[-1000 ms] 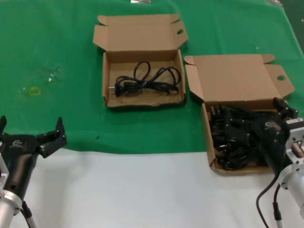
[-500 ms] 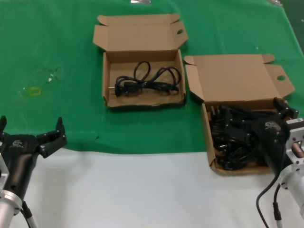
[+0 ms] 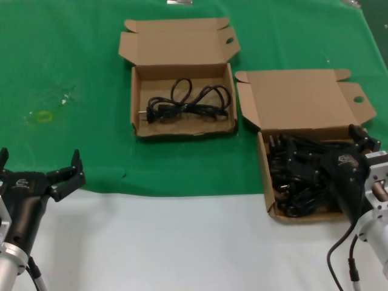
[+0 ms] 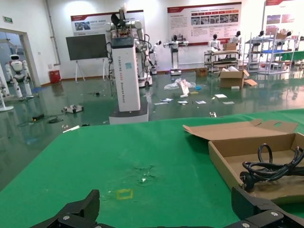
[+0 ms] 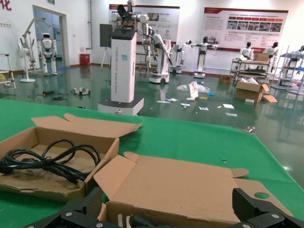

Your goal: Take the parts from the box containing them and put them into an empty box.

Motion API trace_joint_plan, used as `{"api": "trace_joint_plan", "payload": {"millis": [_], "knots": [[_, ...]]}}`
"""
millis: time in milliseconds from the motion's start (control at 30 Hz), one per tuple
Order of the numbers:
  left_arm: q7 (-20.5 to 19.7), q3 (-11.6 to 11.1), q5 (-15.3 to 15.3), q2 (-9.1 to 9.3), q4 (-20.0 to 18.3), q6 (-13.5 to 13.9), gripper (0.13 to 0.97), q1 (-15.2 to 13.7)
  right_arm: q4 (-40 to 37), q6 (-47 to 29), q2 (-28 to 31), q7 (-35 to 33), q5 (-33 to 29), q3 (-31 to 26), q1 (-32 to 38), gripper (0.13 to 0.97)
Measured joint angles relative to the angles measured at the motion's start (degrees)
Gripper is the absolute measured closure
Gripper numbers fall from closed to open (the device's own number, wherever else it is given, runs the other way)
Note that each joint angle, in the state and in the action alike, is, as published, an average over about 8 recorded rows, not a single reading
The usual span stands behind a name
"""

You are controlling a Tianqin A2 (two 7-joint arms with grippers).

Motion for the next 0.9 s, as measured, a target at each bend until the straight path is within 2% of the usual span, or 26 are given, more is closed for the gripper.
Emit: {"api": "trace_joint_plan", "payload": {"millis": [900], "knots": [[0.0, 0.0, 0.0, 0.0, 0.0, 0.0, 0.132, 0.0, 0.0, 0.0, 0.0, 0.0, 0.0, 0.0, 0.0, 0.129]]}}
